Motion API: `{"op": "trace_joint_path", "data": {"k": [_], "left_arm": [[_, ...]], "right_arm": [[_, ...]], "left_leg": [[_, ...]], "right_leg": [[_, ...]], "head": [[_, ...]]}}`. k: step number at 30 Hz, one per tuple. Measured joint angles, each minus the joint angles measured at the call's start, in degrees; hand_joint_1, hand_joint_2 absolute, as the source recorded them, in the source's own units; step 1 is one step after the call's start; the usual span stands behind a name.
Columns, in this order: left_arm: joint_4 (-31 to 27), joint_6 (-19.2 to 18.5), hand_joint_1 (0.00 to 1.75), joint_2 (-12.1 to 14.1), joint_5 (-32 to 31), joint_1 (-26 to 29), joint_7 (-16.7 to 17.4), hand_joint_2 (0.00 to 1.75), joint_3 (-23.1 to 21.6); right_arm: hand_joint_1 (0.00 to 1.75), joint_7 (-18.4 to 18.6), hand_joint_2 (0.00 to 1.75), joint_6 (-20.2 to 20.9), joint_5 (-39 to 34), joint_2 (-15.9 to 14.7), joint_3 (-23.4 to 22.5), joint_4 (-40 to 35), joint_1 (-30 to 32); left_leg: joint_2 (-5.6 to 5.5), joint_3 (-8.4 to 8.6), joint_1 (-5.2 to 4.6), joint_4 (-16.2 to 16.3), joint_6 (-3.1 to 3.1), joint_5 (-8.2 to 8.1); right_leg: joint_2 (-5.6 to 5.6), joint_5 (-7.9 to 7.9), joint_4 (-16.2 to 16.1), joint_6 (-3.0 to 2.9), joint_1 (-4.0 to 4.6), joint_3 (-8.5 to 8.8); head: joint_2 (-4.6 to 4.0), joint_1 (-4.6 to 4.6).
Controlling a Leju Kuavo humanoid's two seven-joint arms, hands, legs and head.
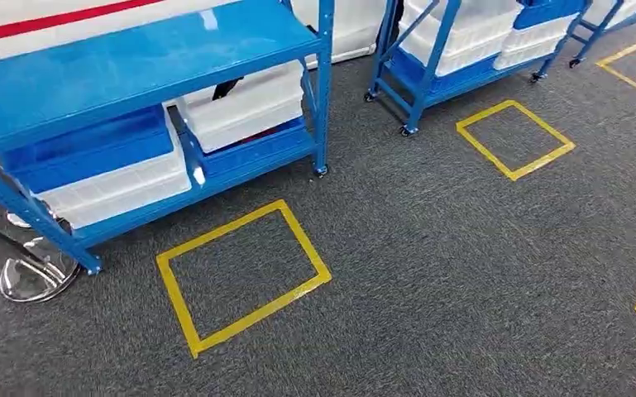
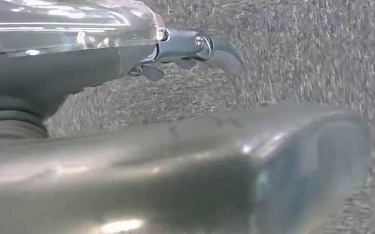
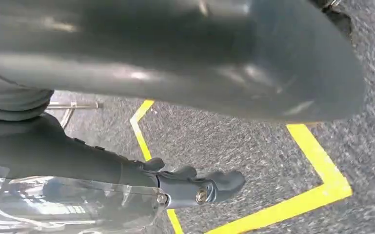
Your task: Take the parts from the cabinet and place them on the table.
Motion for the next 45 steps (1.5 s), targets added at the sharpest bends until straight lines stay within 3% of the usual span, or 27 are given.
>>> {"op": "trace_joint_path", "data": {"k": [1, 3, 5, 6, 7, 9, 11, 12, 13, 14, 16, 17, 19, 21, 22, 26, 27, 28, 29, 31, 32, 33, 36, 37, 41, 43, 45], "left_arm": [[0.0, 0.0, 0.0, 0.0, 0.0, 0.0, 0.1, 0.0, 0.0], [0.0, 0.0, 0.0, 0.0, 0.0, 0.1, 0.3, 0.0, 0.0], [0.0, 0.0, 0.0, 0.0, 0.0, 0.0, 0.7, 0.0, 0.0], [0.0, 0.0, 0.0, 0.0, 0.0, 0.0, 0.8, 0.0, 0.0], [0.0, 0.0, 0.0, 0.0, 0.0, -0.1, 0.9, 0.0, 0.0], [0.0, 0.0, 0.0, 0.3, 0.1, 0.0, 1.2, 0.0, 0.0], [0.0, 0.1, 0.0, 0.3, 0.1, 0.2, 1.4, 0.0, 0.0], [0.0, 0.1, 0.0, 0.5, 0.1, 0.2, 1.4, 0.0, 0.0], [0.0, 0.2, 0.0, 0.5, 0.1, 0.1, 1.5, 0.0, 0.0], [0.1, 0.1, 0.0, 0.5, 0.1, 0.0, 1.6, 0.0, 0.0], [0.1, 0.0, 0.0, 0.6, 0.1, -0.3, 1.6, 0.0, 0.0], [0.1, 0.0, 0.0, 0.6, 0.1, -0.2, 1.6, 0.0, 0.0], [0.1, 0.0, 0.0, 0.7, 0.1, -0.1, 1.7, 0.0, 0.0], [0.1, 0.0, 0.0, 0.8, 0.2, -0.1, 1.8, 0.0, 0.0], [0.1, 0.0, 0.0, 0.9, 0.2, -0.4, 1.9, 0.0, 0.0], [0.1, -0.2, 0.0, 1.1, 0.7, 0.2, 1.9, 0.0, 0.1], [0.1, -0.2, 0.0, 1.1, 0.8, 0.2, 1.9, 0.0, 0.1], [0.2, -0.2, 0.0, 1.1, 0.9, 0.2, 2.1, 0.0, 0.1], [0.2, -0.2, 0.0, 1.2, 0.9, 0.0, 2.2, 0.0, 0.1], [0.2, -0.2, 0.0, 1.2, 0.9, -0.3, 2.5, 0.0, 0.1], [0.3, -0.2, 0.0, 1.2, 0.9, -0.3, 2.7, 0.0, 0.1], [0.3, -0.2, 0.0, 1.2, 0.9, -0.2, 2.9, 0.0, 0.1], [0.3, -0.1, 0.0, 1.2, 1.0, -0.2, 3.3, 0.0, 0.1], [0.5, -0.1, 0.0, 1.2, 1.0, -0.1, 3.5, 0.0, 0.2], [0.5, -0.1, 0.0, 1.4, 1.0, -0.4, 4.0, 0.0, 0.2], [0.5, 0.0, 0.0, 1.7, 1.0, -0.5, 4.3, 0.0, 0.2], [0.6, 0.0, 0.0, 1.7, 1.0, -0.6, 4.5, 0.0, 0.2]], "right_arm": [[0.0, -0.1, 0.0, 0.1, 0.0, 0.0, -0.2, 0.0, 0.1], [0.0, -0.2, 0.0, 0.4, 0.2, 0.0, -0.3, 0.0, 0.2], [0.0, -0.2, 0.0, 0.7, 0.5, -0.1, -0.3, 0.0, 0.3], [0.0, -0.2, 0.0, 0.8, 0.7, -0.1, -0.3, 0.0, 0.5], [0.0, -0.2, 0.0, 0.8, 0.9, -0.2, -0.4, 0.0, 0.5], [0.0, -0.2, 0.0, 0.8, 1.1, -0.2, -0.4, 0.0, 0.3], [0.0, -0.2, 0.0, 0.8, 1.2, -0.3, -0.4, -0.2, 0.2], [0.0, -0.2, 0.0, 0.8, 1.2, -0.2, -0.5, -0.2, 0.2], [0.0, -0.2, 0.0, 0.8, 1.2, -0.3, -0.5, -0.2, 0.4], [0.0, -0.3, 0.0, 0.8, 1.2, -0.3, -0.5, -0.2, 0.6], [0.0, -0.2, 0.0, 0.9, 1.3, -0.3, -0.5, -0.2, 0.7], [0.0, -0.2, 0.0, 0.9, 1.3, -0.3, -0.5, -0.2, 0.7], [0.0, -0.2, 0.0, 1.0, 1.5, -0.3, -0.6, -0.2, 0.7], [0.0, -0.2, 0.0, 1.0, 1.8, -0.3, -0.6, -0.2, 0.7], [0.0, -0.2, 0.0, 1.0, 1.9, -0.3, -0.6, -0.2, 0.8], [0.0, -1.0, 0.0, 1.3, 0.3, -0.2, -1.7, -0.4, -0.1], [0.0, -1.0, 0.0, 1.4, 0.3, -0.2, -1.9, -0.6, -0.2], [0.0, -1.1, 0.0, 1.5, 0.4, -0.2, -2.0, -0.6, 0.1], [0.0, -1.1, 0.0, 1.6, 0.5, -0.2, -2.1, -0.6, 0.2], [0.0, -1.1, 0.0, 1.8, 0.6, -0.2, -2.3, -0.6, 0.6], [0.0, -1.1, 0.0, 1.8, 0.7, -0.2, -2.4, -0.6, 0.7], [0.0, -1.1, 0.0, 1.9, 0.7, -0.2, -2.5, -0.6, 0.8], [0.0, -1.1, 0.0, 2.0, 0.9, -0.2, -3.0, -0.7, 1.0], [0.0, -1.1, 0.0, 2.1, 1.0, -0.2, -3.1, -0.6, 1.3], [0.0, -1.1, 0.0, 2.4, 1.2, -0.2, -3.2, -0.7, 1.0], [0.0, -1.1, 0.0, 2.7, 1.5, -0.2, -3.3, -0.8, 1.1], [0.0, -1.1, 0.0, 2.9, 1.8, -0.2, -3.4, -0.8, 1.3]], "left_leg": [[-0.79, 0.01, -0.08, 0.0, 0.0, 0.0], [-2.42, 0.26, -0.12, 0.0, 0.01, -0.03], [-4.25, 0.61, -0.12, 0.1, -0.13, -0.13], [-5.03, 0.66, -0.09, 0.1, -0.26, -0.22], [-5.45, 0.43, -0.32, 0.3, -0.59, -0.35], [-6.52, -0.08, -0.05, 0.3, -1.16, -0.3], [-7.67, -0.14, -0.1, 0.1, -1.98, -0.26], [-5.64, -0.24, -0.04, 1.1, -2.1, -0.9], [-2.74, -1.39, -0.25, 3.4, -2.31, -2.73], [-0.97, -3.46, -0.14, 7.7, -2.6, -5.23], [0.06, -7.86, 0.21, 16.7, -3.06, -9.09], [0.22, -8.72, 0.32, 18.5, -3.19, -9.16], [0.64, -6.3, 0.52, 13.8, -3.27, -5.6], [2.71, -0.37, 0.48, 2.9, -2.85, -0.63], [3.63, 1.03, 0.1, 0.1, -2.48, -1.21], [2.62, 0.72, -0.29, -0.1, -1.21, -1.39], [2.29, 1.54, 0.34, -0.9, -0.88, -0.83], [2.03, 2.01, 0.28, -1.1, -0.62, -0.95], [1.85, 2.08, 0.29, -1.1, -0.26, -1.06], [1.31, 2.33, 0.1, -1.0, 0.11, -1.43], [0.96, 2.61, 0.03, -1.0, 0.12, -1.71], [0.52, 3.14, 0.03, -1.0, 0.01, -2.07], [-0.38, 5.32, 0.06, -1.0, -0.41, -3.45], [-0.44, 5.7, 0.11, -1.1, -0.69, -4.13], [-0.65, 6.23, 0.0, -1.5, -2.05, -5.32], [-0.22, 6.81, 0.08, -0.4, -2.63, -6.2], [0.16, 2.16, 0.15, 7.7, -3.17, -9.01]], "right_leg": [[0.1, -0.82, 3.6, -0.06, 0.07, -1.97], [0.19, 2.11, 2.5, -0.35, 0.13, -2.25], [1.25, 8.5, -7.8, -0.95, 0.14, 2.02], [3.79, 10.75, -13.2, -1.33, 0.13, 4.23], [5.63, 10.1, -14.1, -1.32, 0.08, 4.55], [4.07, 10.38, -14.3, -1.39, 0.31, 4.51], [2.81, 10.53, -14.9, -2.07, 0.01, 4.8], [1.84, 10.66, -15.2, -2.41, -0.11, 5.05], [1.26, 10.59, -15.3, -2.97, -0.1, 5.12], [0.39, 10.54, -15.3, -3.05, 0.03, 5.12], [-1.47, 10.34, -15.3, -3.21, 0.18, 5.14], [-2.28, 10.27, -15.2, -3.2, 0.18, 5.18], [-3.72, 10.04, -15.2, -3.03, 0.18, 5.48], [-5.03, 9.67, -15.2, -2.65, 0.19, 6.1], [-5.12, 9.37, -15.2, -2.15, 0.45, 6.13], [-5.96, 9.04, -15.4, -0.94, 0.35, 6.8], [-5.32, 8.77, -15.1, -0.42, 0.35, 6.85], [-2.67, 7.96, -13.4, -0.2, 0.16, 6.25], [-0.78, 5.88, -9.6, -0.12, 0.18, 4.16], [0.09, 2.16, -0.1, 0.05, 0.17, -1.44], [0.11, 1.88, 3.1, 0.04, 0.17, -3.66], [0.11, 3.48, 3.0, -0.02, 0.16, -4.4], [0.16, 12.28, -8.7, -0.48, 0.16, 0.02], [0.54, 13.34, -12.7, -0.88, 0.19, 1.97], [0.61, 11.36, -13.5, -2.18, 0.81, 2.35], [0.54, 10.86, -14.5, -2.88, 0.35, 3.78], [0.09, 9.95, -14.7, -3.42, 0.28, 5.01]], "head": [[0.0, 0.0], [0.0, 0.0], [0.0, 0.02], [0.0, 0.02], [0.0, -0.07], [0.0, -0.04], [0.0, -0.02], [0.0, 0.02], [0.0, -0.35], [0.0, -0.53], [0.0, -0.5], [0.0, -0.5], [0.0, -0.5], [0.0, -0.5], [0.0, -0.48], [0.0, -0.48], [0.0, -0.46], [0.0, -0.15], [0.0, -0.24], [0.0, -0.07], [0.0, -0.02], [0.0, -0.04], [0.0, -0.02], [0.0, 0.02], [0.0, -0.22], [0.0, -0.34], [0.0, -0.63]]}}
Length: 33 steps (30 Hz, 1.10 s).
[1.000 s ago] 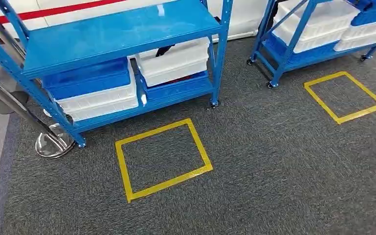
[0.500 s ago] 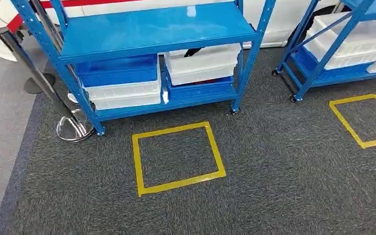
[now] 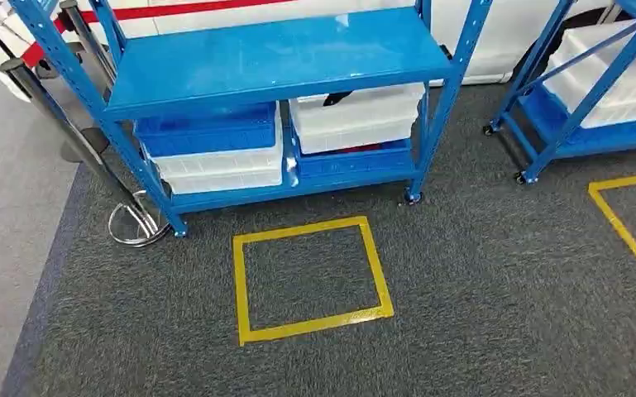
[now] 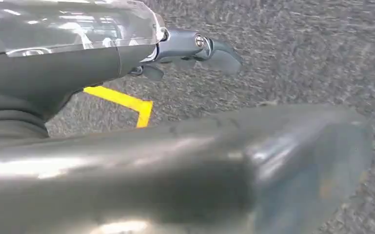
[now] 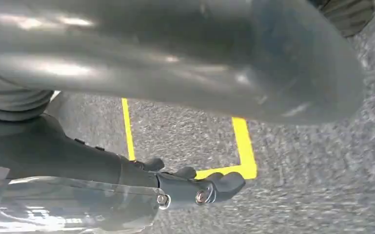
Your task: Take the parts from the cabinet and place them on the table.
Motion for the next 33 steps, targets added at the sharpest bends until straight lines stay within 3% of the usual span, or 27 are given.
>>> {"op": "trace_joint_path", "data": {"k": [1, 2, 3, 4, 5, 6, 7, 8, 9, 10, 12, 13, 15, 16, 18, 19, 20, 21, 22, 23, 25, 26, 28, 29, 30, 31, 33], "left_arm": [[0.0, 0.0, 0.0, 0.0, 0.0, 0.0, 0.2, 0.0, 0.0], [0.0, 0.0, 0.0, 0.0, 0.0, 0.1, 0.3, 0.0, 0.0], [0.0, 0.0, 0.0, 0.0, 0.1, 0.2, 0.5, 0.0, 0.0], [0.0, 0.0, 0.0, 0.1, 0.2, 0.3, 0.6, 0.0, 0.0], [0.0, 0.2, 0.0, 0.2, 0.2, 0.4, 0.8, 0.0, 0.0], [0.0, 0.2, 0.0, 0.3, 0.2, 0.4, 0.9, 0.0, 0.0], [0.0, 0.3, 0.0, 0.5, 0.2, 0.5, 1.3, 0.0, 0.1], [0.0, 0.4, 0.0, 1.1, 0.2, 0.5, 1.6, 0.0, 0.1], [0.2, 0.4, 0.0, 0.9, 0.2, 0.5, 1.8, 0.0, 0.1], [0.2, 0.7, 0.0, 1.1, 0.2, 0.2, 2.1, 0.0, 0.1], [0.2, 0.9, 0.0, 1.2, 0.3, 0.2, 2.5, 0.0, 0.2], [0.2, 0.9, 0.0, 1.2, 0.4, 0.3, 3.0, 0.0, 0.2], [0.3, 1.3, 0.0, 1.4, 0.7, 0.1, 3.7, 0.0, 0.4], [0.3, 1.4, 0.0, 1.4, 0.8, 0.0, 4.1, 0.0, 0.5], [0.3, 1.7, 0.0, 1.4, 1.0, 0.0, 4.9, 0.0, 0.6], [0.3, 1.9, 0.0, 1.4, 1.1, 0.0, 5.2, 0.0, 0.7], [0.4, 1.9, 0.0, 1.4, 1.2, 0.0, 5.5, 0.0, 0.9], [0.5, 2.0, 0.0, 1.4, 1.3, 0.0, 5.7, 0.0, 1.0], [0.5, 2.1, 0.0, 1.5, 1.2, 0.0, 6.0, 0.0, 1.2], [0.5, 2.2, 0.0, 1.5, 1.3, 0.0, 6.1, 0.0, 1.4], [0.5, 2.4, 0.0, 1.7, 1.3, -0.5, 6.6, 0.0, 1.5], [0.5, 2.4, 0.0, 1.9, 1.4, -0.8, 6.6, 0.0, 1.6], [0.5, 2.4, 0.0, 2.2, 1.4, -1.2, 6.6, 0.0, 1.7], [0.5, 2.4, 0.0, 2.2, 1.4, -1.3, 6.6, 0.0, 1.7], [0.6, 2.4, 0.0, 2.3, 1.4, -1.4, 6.5, 0.0, 1.8], [0.6, 2.3, 0.0, 2.3, 1.4, -1.3, 6.4, 0.0, 1.8], [0.6, 2.3, 0.0, 2.3, 1.4, -1.0, 6.4, 0.0, 1.8]], "right_arm": [[0.0, 0.0, 0.0, 0.1, 0.2, 0.0, -0.1, 0.0, 0.0], [0.0, 0.0, 0.0, 0.1, 0.2, 0.0, -0.2, 0.0, 0.0], [0.0, 0.0, 0.0, 0.1, 0.3, 0.0, -0.3, 0.0, 0.0], [0.0, 0.0, 0.0, 0.1, 0.3, 0.0, -0.3, 0.0, 0.0], [0.0, 0.0, 0.0, 0.2, 0.4, 0.0, -0.3, 0.0, 0.1], [0.0, 0.0, 0.0, 0.2, 0.4, 0.0, -0.3, 0.0, 0.1], [0.0, -0.2, 0.0, 0.2, 0.6, 0.0, -0.3, 0.0, 0.3], [0.0, -0.2, 0.0, 0.3, 0.8, 0.4, -0.3, 0.2, 0.3], [0.0, -0.3, 1.75, 0.4, 1.1, 0.2, -0.3, 0.0, 0.2], [0.0, -0.3, 1.75, 0.4, 1.3, 0.2, -0.3, 0.0, 0.0], [0.0, -0.5, 1.75, 0.4, 1.6, 0.2, -0.3, 0.0, -0.1], [0.0, -0.6, 1.75, 0.4, 1.6, 0.2, -0.4, -0.1, -0.2], [0.0, -0.7, 1.75, 0.7, 1.4, 0.2, -0.7, -0.1, -0.2], [0.0, -0.8, 0.0, 1.0, 1.2, 0.2, -1.0, -0.1, -0.4], [0.0, -0.8, 0.0, 1.0, 1.4, 0.1, -1.3, -0.2, -0.4], [0.0, -0.8, 0.0, 0.9, 1.7, 0.0, -1.3, -0.2, -0.3], [0.0, -0.8, 0.0, 0.9, 2.0, 0.0, -1.3, -0.2, -0.2], [0.0, -0.8, 0.0, 0.9, 2.4, -0.2, -1.4, -0.2, 0.0], [0.0, -0.8, 0.0, 0.9, 2.6, -0.2, -1.4, -0.2, 0.2], [0.0, -0.8, 0.0, 1.0, 2.7, -0.2, -1.6, -0.1, 0.5], [0.0, -0.9, 0.0, 1.1, 3.2, -0.2, -1.6, -0.2, 0.0], [0.0, -0.9, 0.0, 1.1, 3.4, -0.2, -1.6, -0.2, 0.0], [0.0, -0.9, 0.0, 1.1, 3.4, -0.2, -1.7, -0.2, -0.2], [0.0, -0.9, 0.0, 1.1, 3.4, -0.3, -1.7, -0.2, -0.1], [0.0, -0.9, 0.0, 1.1, 3.5, -0.3, -1.7, -0.2, -0.2], [0.0, -0.9, 0.0, 1.1, 3.5, -0.3, -1.7, -0.2, -0.2], [0.0, -0.9, 0.0, 1.1, 3.5, -0.3, -1.7, -0.2, -0.2]], "left_leg": [[0.09, -3.71, 0.04, 5.5, -0.19, -1.54], [0.16, -6.85, 0.04, 9.5, -0.28, -1.93], [0.18, -8.81, 0.04, 11.0, -0.23, -0.9], [0.18, -9.47, 0.02, 9.8, -0.03, 1.71], [0.19, -8.95, -0.07, 5.8, 0.34, 5.74], [0.19, -8.2, -0.18, 2.6, 0.7, 8.42], [0.44, -7.1, -0.67, -3.7, 1.95, 12.7], [0.76, -6.73, -1.23, -2.8, 2.61, 11.6], [0.85, -5.83, -1.54, -4.5, 3.0, 11.12], [0.83, -5.2, -1.71, -5.6, 3.09, 9.95], [0.44, -3.48, -1.4, -7.3, 3.83, 9.57], [0.32, -2.0, -0.9, -8.7, 3.8, 9.53], [0.29, 0.0, -0.58, -9.7, 4.13, 8.96], [0.24, 0.76, -0.5, -9.9, 4.06, 8.38], [0.0, 2.48, -0.24, -10.0, 3.76, 6.96], [-0.19, 3.55, -0.07, -10.0, 3.47, 6.16], [-0.38, 4.74, 0.14, -10.0, 3.13, 5.3], [-0.44, 6.07, 0.37, -10.0, 2.84, 4.26], [-0.4, 7.05, 0.46, -10.0, 2.45, 3.22], [-0.33, 7.49, 0.34, -9.8, 2.07, 2.31], [-0.36, 8.52, 0.08, -9.9, 1.18, 0.43], [-0.32, 9.57, 0.07, -9.7, 0.71, 0.78], [-0.31, 7.2, 0.29, -5.3, 0.36, 2.95], [-0.05, 4.84, 0.37, -0.6, 0.05, 4.19], [0.1, 1.94, 0.39, 3.7, -0.25, 3.62], [0.19, -0.81, 0.4, 7.0, -0.4, 1.3], [0.21, -4.67, 0.39, 9.6, -0.39, -4.62]], "right_leg": [[-0.05, -0.63, 0.0, -0.07, 0.05, 0.59], [-0.05, -1.25, 0.0, -0.1, 0.08, 1.31], [-0.02, -1.92, 0.0, -0.08, 0.12, 2.14], [0.04, -2.63, 0.0, -0.06, 0.18, 3.17], [0.05, -3.51, -0.1, -0.06, 0.28, 4.38], [0.05, -4.06, -0.1, -0.03, 0.38, 5.19], [-0.08, -5.19, -0.3, 0.04, 0.41, 6.3], [-0.22, -5.63, -0.3, 0.44, 0.57, 6.53], [0.13, -5.86, -0.5, 0.89, 0.22, 6.63], [-0.17, -6.01, -1.0, 1.25, 0.0, 6.79], [-0.48, -4.31, 0.4, 2.32, 0.11, 7.37], [-0.33, -3.84, 2.8, 2.52, -0.14, 6.48], [0.07, -4.45, 10.4, 2.59, -0.1, 1.58], [0.11, -6.31, 14.1, 3.0, -0.29, -1.71], [0.1, -10.54, 16.7, 3.5, -0.48, -6.06], [0.09, -10.99, 15.8, 3.91, -0.61, -7.09], [0.07, -9.84, 13.6, 3.9, -0.74, -7.43], [0.06, -6.87, 9.8, 4.15, -0.83, -7.22], [0.01, -1.5, 5.7, 4.14, -0.93, -6.99], [-0.04, 5.23, 2.5, 3.93, -1.1, -7.42], [-0.06, 5.09, 2.8, 2.84, -0.62, -7.49], [0.09, 4.65, 2.5, 2.39, -0.85, -7.24], [0.1, 3.89, 2.2, 1.54, -1.01, -5.92], [0.03, 3.22, 2.0, 1.2, -0.96, -5.08], [0.0, 2.56, 1.8, 0.94, -0.86, -4.28], [0.03, 1.89, 1.6, 0.79, -0.76, -3.4], [0.2, 0.42, 1.6, 0.64, -0.55, -1.59]], "head": [[0.0, -0.13], [0.0, -0.09], [0.0, -0.13], [0.0, -0.11], [0.0, -0.09], [0.0, -0.09], [0.0, -0.04], [0.0, 0.52], [0.02, 0.3], [0.0, 0.44], [0.0, 0.39], [0.05, 0.34], [0.0, 0.54], [0.0, 0.7], [0.0, 0.76], [0.0, 0.74], [0.0, 0.77], [0.0, 0.79], [0.0, 0.81], [0.0, 0.98], [0.0, 0.89], [0.0, 0.83], [0.0, 0.87], [0.0, 0.81], [0.0, 0.72], [0.0, 0.7], [0.0, 0.72]]}}
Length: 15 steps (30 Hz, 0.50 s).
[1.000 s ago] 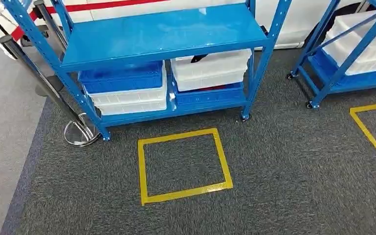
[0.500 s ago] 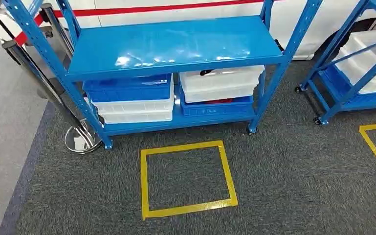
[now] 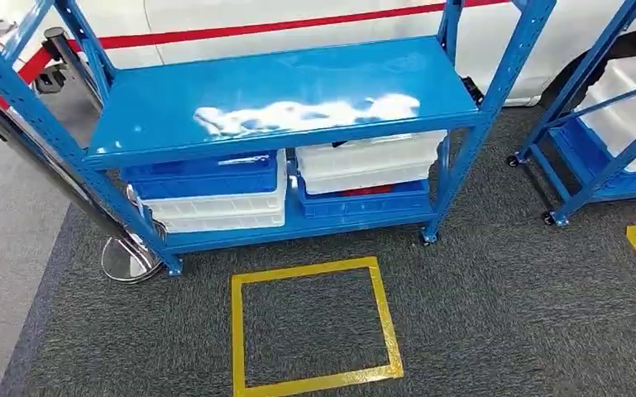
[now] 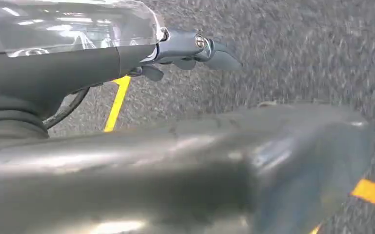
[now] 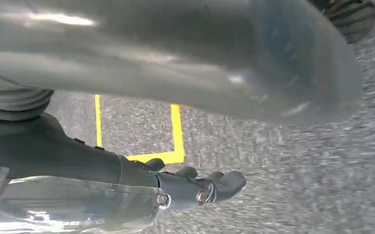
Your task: Take the parts from the cabinet and place them on the table.
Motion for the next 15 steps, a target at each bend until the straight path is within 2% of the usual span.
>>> {"op": "trace_joint_path", "data": {"k": [1, 2, 3, 4, 5, 6, 7, 8, 9, 10, 11, 12, 13, 14, 15], "left_arm": [[0.0, 0.0, 0.0, 0.0, 0.0, 0.1, 0.0, 0.0, 0.0], [0.0, -0.1, 0.0, 0.0, 0.0, 0.2, -0.2, 0.0, 0.0], [0.0, -0.2, 0.0, 0.0, 0.0, 0.2, -0.4, 0.0, 0.0], [0.0, -0.2, 0.0, 0.1, 0.0, 0.3, -0.5, 0.0, 0.0], [0.0, -0.3, 0.0, 0.2, 0.0, 0.5, -0.7, 0.0, 0.0], [0.0, -0.3, 0.0, 0.4, -0.1, 0.8, -0.9, 0.0, 0.0], [0.1, -0.4, 0.0, 0.4, -0.1, 0.8, -1.2, 0.0, 0.0], [0.1, -0.5, 0.0, 0.4, -0.2, 0.8, -1.4, 0.0, 0.0], [0.2, -0.6, 0.0, 0.4, -0.2, 0.7, -1.6, 0.0, 0.1], [0.2, -0.7, 0.0, 0.4, -0.3, 0.5, -2.1, 0.0, 0.1], [0.2, -1.0, 0.0, 0.2, -0.3, 0.6, -2.2, 0.0, 0.1], [0.2, -1.1, 0.0, 0.2, -0.4, 0.6, -2.4, 0.0, 0.1], [0.2, -1.2, 0.0, 0.2, -0.4, 0.6, -2.8, 0.0, 0.1], [0.2, -1.4, 0.0, 0.2, -0.6, 0.6, -3.1, 0.0, 0.1], [0.2, -1.5, 0.0, 0.1, -0.6, 0.5, -3.5, 0.0, 0.0]], "right_arm": [[0.0, 0.0, 0.0, 0.0, 0.0, 0.0, 0.0, 0.0, 0.0], [0.0, 0.0, 0.0, 0.0, 0.0, 0.0, 0.0, 0.0, 0.0], [0.0, 0.0, 0.0, 0.0, 0.0, 0.0, 0.0, 0.0, 0.1], [0.0, 0.0, 0.0, 0.0, 0.0, 0.0, 0.0, 0.0, 0.1], [0.0, 0.0, 0.0, 0.0, 0.0, 0.1, -0.1, 0.1, 0.5], [0.0, 0.0, 0.0, 0.1, 0.0, 0.2, -0.2, 0.2, 0.2], [0.0, 0.0, 0.0, 0.1, 0.0, 0.1, -0.3, 0.2, 0.0], [0.0, 0.0, 0.0, 0.1, 0.0, 0.1, -0.4, 0.1, -0.1], [0.0, 0.0, 0.0, 0.1, -0.1, 0.1, -0.5, 0.1, 0.0], [0.0, 0.1, 0.0, 0.0, -0.1, 0.1, -0.6, 0.1, -0.2], [0.0, 0.1, 0.0, 0.0, -0.1, 0.1, -0.7, 0.1, -0.3], [0.0, 0.0, 0.0, 0.0, -0.1, 0.1, -0.9, 0.1, -0.4], [0.0, 0.0, 0.0, 0.0, -0.1, 0.1, -0.9, 0.1, -0.5], [0.0, 0.0, 0.0, 0.0, -0.1, 0.1, -0.9, 0.1, -0.6], [0.0, 0.1, 0.0, 0.0, -0.1, 0.1, -1.0, 0.1, -0.5]], "left_leg": [[0.0, -1.17, -0.01, -0.7, 0.18, -1.74], [0.0, -1.75, -0.06, -2.7, 0.47, -1.58], [0.01, -1.78, -0.16, -5.9, 0.91, 0.66], [0.03, -1.7, -0.47, -9.4, 1.58, 4.98], [0.3, -1.95, -0.85, -12.9, 2.58, 11.66], [0.17, -2.28, -1.48, -13.5, 3.07, 15.01], [0.45, -1.7, -1.48, -13.8, 2.99, 14.0], [0.41, -1.23, -1.62, -14.4, 3.16, 14.1], [0.34, -0.71, -1.54, -14.8, 3.58, 13.8], [0.01, 1.04, -1.26, -15.8, 3.83, 13.92], [0.03, 1.95, -1.16, -16.5, 3.97, 13.83], [0.09, 2.63, -1.06, -16.9, 4.34, 13.55], [0.1, 3.11, -1.03, -17.1, 4.53, 13.14], [0.1, 3.67, -1.03, -17.1, 4.6, 12.52], [-0.01, 4.4, -1.03, -17.1, 4.57, 11.83]], "right_leg": [[0.11, -0.79, 0.0, -0.03, 0.11, 1.08], [0.16, -1.64, 0.0, -0.02, 0.27, 2.24], [0.17, -2.52, 0.0, 0.0, 0.43, 3.43], [0.11, -3.29, -0.1, 0.02, 0.59, 4.43], [0.06, -3.94, -0.3, 0.01, 0.48, 4.73], [0.32, -4.52, 0.1, 0.4, 0.72, 5.43], [0.59, -5.11, -0.2, 0.96, 0.62, 5.63], [0.55, -4.93, -0.1, 1.36, 0.56, 6.65], [0.4, -4.22, 0.2, 1.92, 0.6, 6.63], [0.28, -4.16, 0.9, 2.28, 0.62, 6.52], [0.26, -3.63, 3.2, 2.36, 0.42, 5.83], [0.27, -3.67, 6.6, 2.54, 0.44, 3.69], [0.26, -4.66, 10.2, 2.72, 0.42, 0.94], [0.26, -6.83, 13.5, 2.9, 0.34, -1.93], [0.25, -9.27, 15.5, 2.91, 0.34, -4.21]], "head": [[0.0, 0.0], [0.0, 0.02], [0.0, 0.0], [0.0, 0.0], [0.0, 0.09], [0.0, 0.4], [0.0, 0.41], [0.02, 0.28], [0.0, 0.37], [0.0, 0.26], [0.0, 0.56], [0.0, 0.66], [0.0, 0.63], [0.0, 0.55], [0.0, 0.61]]}}
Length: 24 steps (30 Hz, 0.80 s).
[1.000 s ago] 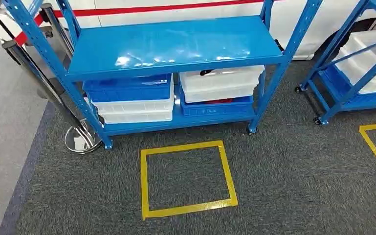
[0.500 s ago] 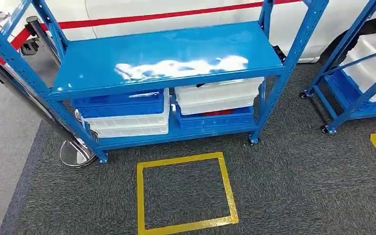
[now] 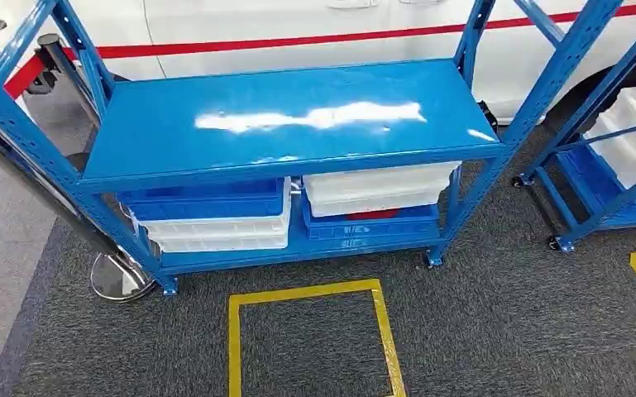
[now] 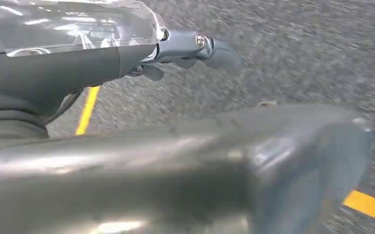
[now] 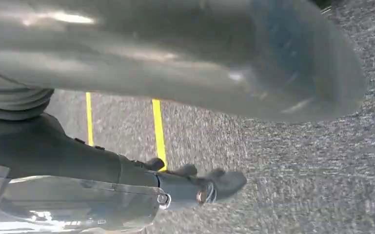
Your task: Take the parts from the cabinet and place them on the table.
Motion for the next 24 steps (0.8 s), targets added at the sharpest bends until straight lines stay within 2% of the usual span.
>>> {"op": "trace_joint_path", "data": {"k": [1, 2, 3, 4, 5, 6, 7, 8, 9, 11, 12, 13, 15, 16, 17, 18, 19, 20, 21, 22, 23, 24], "left_arm": [[0.0, -0.1, 0.0, -0.1, 0.0, 0.1, -0.3, 0.0, 0.0], [0.0, -0.1, 0.0, -0.2, -0.1, 0.2, -0.6, 0.0, 0.0], [0.0, -0.4, 0.0, -0.5, -0.2, 0.5, -1.0, 0.0, 0.0], [0.0, -0.6, 0.0, -0.6, -0.4, 0.6, -1.5, 0.0, -0.1], [0.0, -0.8, 0.0, -0.7, -0.6, 0.7, -1.8, 0.0, -0.1], [0.0, -0.9, 0.0, -0.9, -0.6, 0.7, -2.0, 0.0, -0.1], [0.0, -1.0, 0.0, -1.0, -0.7, 0.6, -2.7, 0.0, -0.2], [0.0, -1.2, 0.0, -1.0, -0.9, 0.4, -3.2, 0.0, -0.3], [0.0, -1.3, 0.0, -1.1, -1.0, 0.4, -3.7, 0.0, -0.4], [0.0, -1.5, 0.0, -1.1, -1.2, 0.3, -4.3, 0.0, -0.5], [0.0, -1.6, 0.0, -1.2, -1.2, 0.3, -4.6, 0.0, -0.5], [0.0, -1.7, 0.0, -1.3, -1.2, 0.3, -4.7, 0.0, -0.5], [0.0, -1.8, 0.0, -1.5, -1.4, 0.4, -4.7, 0.0, -0.6], [0.0, -1.7, 0.0, -1.6, -1.4, 0.5, -4.7, 0.0, -0.6], [0.0, -1.6, 0.0, -1.7, -1.4, 0.6, -4.8, 0.0, -0.6], [0.0, -1.3, 0.0, -1.7, -1.5, 0.7, -4.8, 0.0, -0.6], [0.0, -1.1, 0.0, -1.7, -1.7, 0.7, -4.8, 0.0, -0.6], [0.0, -0.7, 0.0, -1.7, -1.7, 0.8, -4.9, 0.0, -0.6], [0.0, -0.7, 0.0, -1.7, -1.7, 1.0, -4.9, 0.0, -0.6], [0.0, -0.6, 0.0, -1.7, -1.7, 1.0, -4.9, 0.0, -0.6], [0.0, -0.5, 0.0, -1.7, -1.7, 0.9, -4.9, 0.0, -0.6], [0.0, -0.4, 0.0, -1.8, -1.7, 0.9, -4.8, 0.0, -0.6]], "right_arm": [[0.0, 0.0, 0.0, 0.0, 0.0, 0.0, -0.1, 0.0, 0.1], [0.0, 0.0, 0.0, 0.0, 0.0, 0.0, -0.2, 0.0, 0.1], [0.0, 0.0, 0.0, 0.0, 0.0, 0.0, -0.4, 0.0, 0.3], [0.0, 0.0, 0.0, -0.1, 0.0, 0.0, -0.5, 0.0, 0.4], [0.0, 0.0, 0.0, -0.1, -0.1, -0.1, -0.6, 0.0, 0.7], [0.0, 0.0, 0.0, -0.1, -0.1, -0.1, -0.8, 0.0, 1.0], [0.0, 0.0, 0.0, -0.2, -0.1, -0.1, -1.1, 0.0, 0.8], [0.0, 0.0, 0.0, -0.2, -0.2, -0.1, -1.2, -0.1, 0.5], [0.0, 0.0, 0.0, -0.2, -0.3, -0.1, -1.4, -0.1, 0.5], [0.0, 0.1, 0.0, -0.3, -0.3, 0.0, -1.5, -0.1, 0.2], [0.0, 0.1, 0.0, -0.3, -0.3, 0.0, -1.7, -0.1, 0.4], [0.0, 0.1, 0.0, -0.3, -0.3, 0.0, -1.8, -0.1, 0.3], [0.0, 0.1, 0.0, -0.3, -0.3, 0.0, -1.9, -0.1, 0.2], [0.0, 0.1, 0.0, -0.3, -0.3, 0.0, -1.9, -0.1, 0.2], [0.0, 0.2, 0.0, -0.3, -0.3, 0.0, -1.9, -0.1, 0.2], [0.0, 0.2, 0.0, -0.3, -0.3, 0.0, -2.0, -0.1, 0.2], [0.0, 0.2, 0.0, -0.3, -0.3, 0.0, -2.1, -0.1, 0.2], [0.0, 0.2, 0.0, -0.3, -0.3, 0.0, -2.3, -0.1, 0.2], [0.0, 0.3, 0.0, -0.3, -0.2, 0.0, -2.5, -0.1, 0.5], [0.0, 0.4, 0.0, -0.3, -0.2, 0.1, -2.8, -0.1, 0.2], [0.0, 0.4, 0.0, -0.3, -0.1, 0.1, -2.8, -0.1, -0.1], [0.0, 0.5, 0.0, -0.3, -0.1, 0.1, -2.8, -0.1, 0.0]], "left_leg": [[-0.16, 0.85, 0.01, 0.0, -0.05, -0.71], [-0.28, 1.66, 0.02, 0.0, -0.16, -1.32], [-0.4, 3.16, 0.05, 0.0, -0.33, -2.41], [-0.47, 4.36, 0.05, 0.0, -0.46, -3.29], [-0.41, 4.85, 0.04, -0.1, -0.66, -4.14], [-0.45, 5.8, -0.2, 0.5, -0.94, -5.21], [-0.61, 6.0, -0.36, 0.3, -1.35, -6.03], [-0.58, 6.58, -0.33, -0.1, -1.63, -6.82], [-0.59, 7.48, -0.33, 0.4, -2.0, -6.25], [-0.5, 6.54, -0.25, 3.2, -2.39, -5.21], [-0.31, 4.55, -0.18, 7.2, -2.78, -4.46], [-0.21, 1.69, 0.06, 11.3, -3.18, -5.48], [-0.06, -3.4, 0.49, 17.1, -3.78, -11.02], [0.01, -4.83, 0.64, 17.8, -3.9, -13.01], [0.05, -5.8, 0.8, 16.8, -4.01, -13.64], [0.06, -5.93, 0.87, 14.3, -3.97, -12.09], [0.07, -5.54, 0.87, 10.6, -3.78, -8.45], [0.1, -5.09, 0.85, 6.2, -3.46, -3.02], [0.16, -5.34, 0.73, 3.3, -3.01, 2.75], [0.32, -5.81, 0.32, 3.2, -2.79, 1.62], [0.18, -5.64, 0.22, 3.4, -2.41, 2.58], [0.08, -5.67, 0.06, 3.4, -2.18, 2.57]], "right_leg": [[0.0, -1.41, 0.3, 0.27, 0.01, -1.43], [0.0, -1.53, -0.5, 0.4, 0.01, -2.06], [-0.01, 0.04, -3.8, 0.48, 0.01, -2.03], [-0.01, 3.04, -7.4, 0.29, 0.05, -1.59], [-0.03, 7.66, -11.0, -0.08, 0.12, -1.3], [-0.07, 13.92, -14.0, -0.58, 0.38, -1.9], [-0.05, 12.32, -13.4, -1.05, 0.53, -1.43], [0.05, 12.43, -13.2, -1.31, 0.6, -1.21], [0.1, 11.99, -13.7, -1.82, 0.52, -0.78], [0.04, 11.42, -14.5, -2.51, 0.14, 0.99], [-0.05, 10.89, -14.9, -2.96, 0.08, 2.01], [-0.1, 10.42, -15.2, -3.08, 0.08, 2.71], [-0.06, 9.45, -15.4, -3.08, 0.08, 4.18], [0.01, 8.87, -15.4, -3.05, 0.06, 4.87], [0.14, 8.17, -15.4, -2.99, 0.05, 5.79], [0.2, 7.48, -15.4, -2.89, 0.05, 6.72], [0.21, 6.83, -15.4, -2.75, 0.05, 7.65], [0.17, 6.23, -15.5, -2.57, 0.06, 8.47], [0.18, 5.75, -15.6, -2.4, 0.07, 8.6], [0.47, 5.51, -15.5, -1.94, 0.18, 8.76], [0.55, 5.22, -15.4, -1.5, 0.18, 8.63], [0.47, 5.19, -15.7, -1.24, 0.11, 8.77]], "head": [[0.0, 0.0], [0.0, 0.02], [0.0, 0.02], [0.0, 0.02], [0.0, 0.04], [0.0, 0.11], [0.0, 0.13], [0.0, -0.05], [0.0, -0.03], [0.02, -0.07], [0.0, -0.28], [0.0, -0.55], [0.0, -0.5], [0.0, -0.55], [0.0, -0.52], [0.0, -0.52], [0.0, -0.55], [0.0, -0.52], [0.0, -0.52], [0.0, -0.39], [0.0, -0.39], [0.0, -0.37]]}}
